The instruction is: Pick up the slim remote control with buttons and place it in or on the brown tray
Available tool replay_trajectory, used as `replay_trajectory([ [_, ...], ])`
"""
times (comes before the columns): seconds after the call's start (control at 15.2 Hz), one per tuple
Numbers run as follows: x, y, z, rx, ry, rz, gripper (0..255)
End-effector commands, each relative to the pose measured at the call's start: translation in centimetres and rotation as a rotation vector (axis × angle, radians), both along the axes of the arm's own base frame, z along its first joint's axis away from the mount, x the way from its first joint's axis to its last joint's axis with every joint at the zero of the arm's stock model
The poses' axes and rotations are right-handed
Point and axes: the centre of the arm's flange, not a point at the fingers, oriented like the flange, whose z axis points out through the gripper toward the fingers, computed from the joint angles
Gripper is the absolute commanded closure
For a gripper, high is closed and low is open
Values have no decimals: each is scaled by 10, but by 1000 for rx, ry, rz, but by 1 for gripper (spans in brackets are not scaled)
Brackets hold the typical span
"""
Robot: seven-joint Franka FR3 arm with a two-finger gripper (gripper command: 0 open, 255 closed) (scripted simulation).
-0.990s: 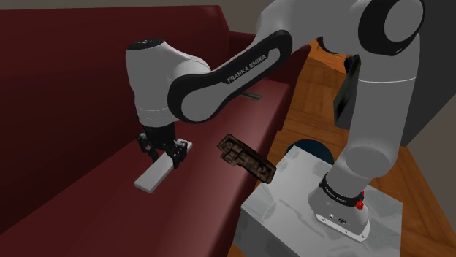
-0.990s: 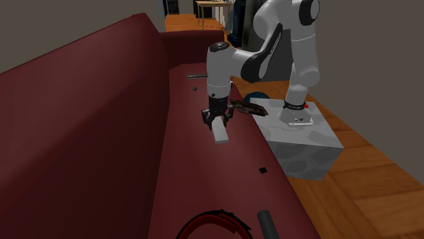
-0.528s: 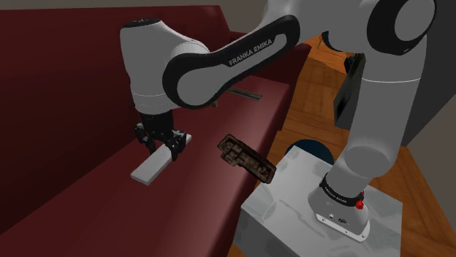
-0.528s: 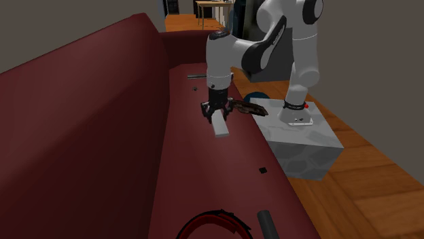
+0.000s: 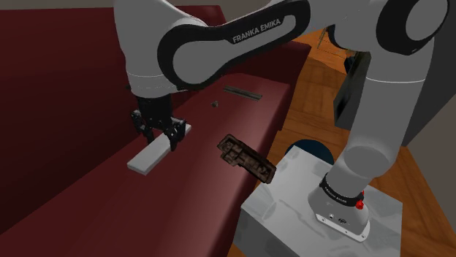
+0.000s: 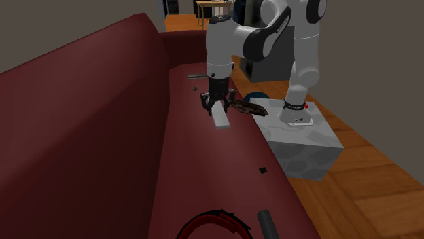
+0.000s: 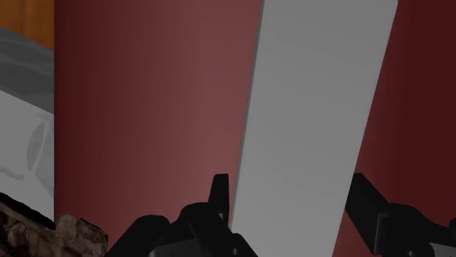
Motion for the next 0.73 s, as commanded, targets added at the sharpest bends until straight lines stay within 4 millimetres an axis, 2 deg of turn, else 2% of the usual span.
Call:
replay_trajectory([
  [0.0, -7, -11, 4, 0, 0, 0, 255],
  [0.66, -78, -123, 7, 0, 0, 0, 255],
])
